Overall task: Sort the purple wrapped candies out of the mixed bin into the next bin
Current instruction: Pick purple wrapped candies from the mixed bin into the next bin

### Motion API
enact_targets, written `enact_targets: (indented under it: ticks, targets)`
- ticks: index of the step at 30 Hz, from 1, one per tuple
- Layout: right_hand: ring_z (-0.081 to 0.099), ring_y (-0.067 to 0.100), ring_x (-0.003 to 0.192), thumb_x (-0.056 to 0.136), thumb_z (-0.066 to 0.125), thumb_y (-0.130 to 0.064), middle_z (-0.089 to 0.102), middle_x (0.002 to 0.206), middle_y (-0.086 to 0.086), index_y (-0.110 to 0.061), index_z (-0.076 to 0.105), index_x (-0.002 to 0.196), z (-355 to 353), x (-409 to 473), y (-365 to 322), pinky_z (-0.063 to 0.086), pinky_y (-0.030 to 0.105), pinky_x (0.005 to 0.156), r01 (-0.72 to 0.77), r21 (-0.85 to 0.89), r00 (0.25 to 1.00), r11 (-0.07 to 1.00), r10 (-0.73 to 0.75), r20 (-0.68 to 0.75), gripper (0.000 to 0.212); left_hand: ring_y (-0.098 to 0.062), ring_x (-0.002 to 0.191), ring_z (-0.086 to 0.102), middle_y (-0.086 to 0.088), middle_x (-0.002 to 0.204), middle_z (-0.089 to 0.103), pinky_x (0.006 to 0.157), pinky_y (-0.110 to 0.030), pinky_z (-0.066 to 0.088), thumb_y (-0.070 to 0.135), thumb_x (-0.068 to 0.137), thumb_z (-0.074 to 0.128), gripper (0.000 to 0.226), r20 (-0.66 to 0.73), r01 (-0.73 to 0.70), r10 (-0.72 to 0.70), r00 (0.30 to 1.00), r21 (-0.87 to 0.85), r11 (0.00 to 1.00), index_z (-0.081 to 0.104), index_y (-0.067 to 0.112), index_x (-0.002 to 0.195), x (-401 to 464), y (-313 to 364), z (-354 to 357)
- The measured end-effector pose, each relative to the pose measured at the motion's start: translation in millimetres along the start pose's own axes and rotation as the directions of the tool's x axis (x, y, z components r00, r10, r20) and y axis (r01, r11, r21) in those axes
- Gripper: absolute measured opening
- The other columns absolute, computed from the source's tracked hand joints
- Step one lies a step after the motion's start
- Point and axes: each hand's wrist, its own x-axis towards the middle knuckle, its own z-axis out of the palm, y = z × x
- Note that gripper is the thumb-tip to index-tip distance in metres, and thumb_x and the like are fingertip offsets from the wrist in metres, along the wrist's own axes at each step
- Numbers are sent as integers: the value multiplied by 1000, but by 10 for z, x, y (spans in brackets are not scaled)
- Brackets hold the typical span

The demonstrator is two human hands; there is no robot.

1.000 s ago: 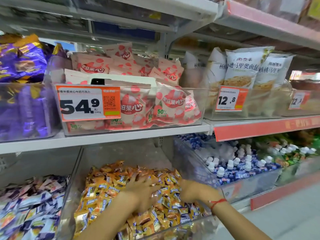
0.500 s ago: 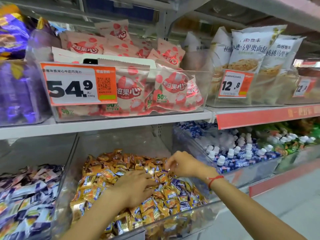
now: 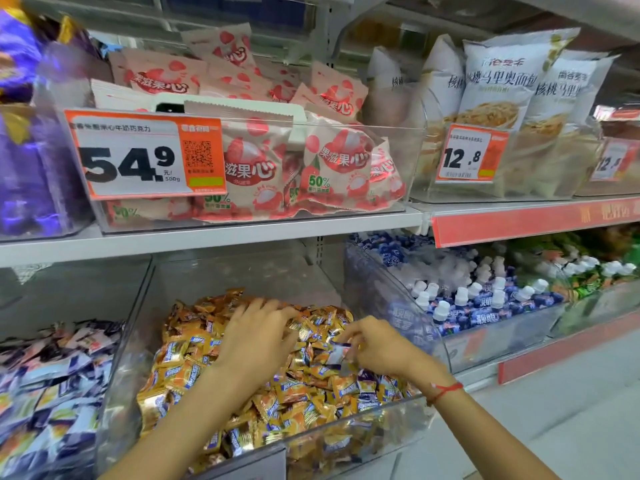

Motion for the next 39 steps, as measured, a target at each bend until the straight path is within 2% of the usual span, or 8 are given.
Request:
enact_targets:
  ticks: [4, 9, 15, 23, 28, 31, 35, 39]
  targets:
    - [64, 4, 73, 88, 50, 6, 74, 88, 4, -28, 69, 76, -43, -91, 74, 45, 10, 59, 22, 124, 995, 992, -10, -99, 40, -16, 131, 43, 8, 140, 51, 105, -35, 38, 30, 100, 47, 35, 149, -106, 137, 979, -201, 974, 53, 36, 133, 252, 94, 78]
    - [59, 17, 107, 88, 59, -10, 60, 124, 2, -25, 64, 120, 26, -60, 97, 51, 34, 91, -2, -101, 999, 995, 5, 34, 35, -22, 145, 21, 4, 156, 30, 117, -45, 20, 40, 101, 41, 42, 513, -239, 215, 831, -19, 971, 42, 36, 143, 415, 153, 312]
    - [50, 30, 124, 96, 52, -23, 48, 140, 10, -21, 48, 138, -3, 160, 27, 45, 40, 100, 29, -263, 992, 964, 4, 123, 42, -21, 145, 18, 8, 156, 27, 116, -44, 15, 30, 101, 39, 40, 548, -273, 201, 812, 52, 961, 46, 43, 138, 276, 32, 98]
    - [60, 36, 112, 87, 55, -4, 56, 130, 23, 4, 53, 130, 142, 424, -156, 54, 41, 91, 74, -413, 946, 908, 67, 316, 43, -13, 147, 10, 10, 159, 21, 118, -38, 9, 45, 98, 26, 44, 350, -118, 98, 932, 38, 992, 49, 38, 136, -114, -52, -11]
    - [60, 35, 106, 83, 69, -13, 64, 114, 17, -1, 63, 118, 28, 331, -94, 51, 33, 87, 44, -286, 962, 957, 37, 271, 37, -12, 146, 13, 13, 154, 30, 116, -36, 15, 78, 66, -12, 100, 181, -8, 15, 983, -41, 999, 55, 40, 129, -277, -130, 19]
    - [56, 19, 85, 80, 77, -21, 59, 85, -1, -17, 71, 111, -95, 198, -119, 40, 23, 72, 83, -242, 994, 967, -63, 88, 31, -9, 144, 20, 15, 153, 32, 116, -35, 18, 70, 91, 14, 62, 58, 17, -8, 998, -156, 988, 53, 41, 130, -284, -122, -30]
    - [57, 12, 66, 77, 81, -16, 63, 71, 2, -17, 75, 97, -215, -33, -187, 47, 23, 63, 114, 72, 978, 991, -99, -182, 21, -1, 137, 29, 22, 147, 37, 112, -29, 26, 49, 99, 37, 37, -60, -12, -9, 998, -339, 941, 49, 41, 134, -286, -60, -50]
    - [59, 17, 65, 70, 83, -7, 64, 66, 9, -25, 72, 82, -211, -222, -343, 50, 24, 63, 173, 430, 982, 886, -124, -140, 25, -1, 125, 48, 21, 137, 50, 103, -30, 43, 57, 95, 39, 46, -62, -7, -25, 998, -477, 879, 42, 42, 138, -304, -1, -53]
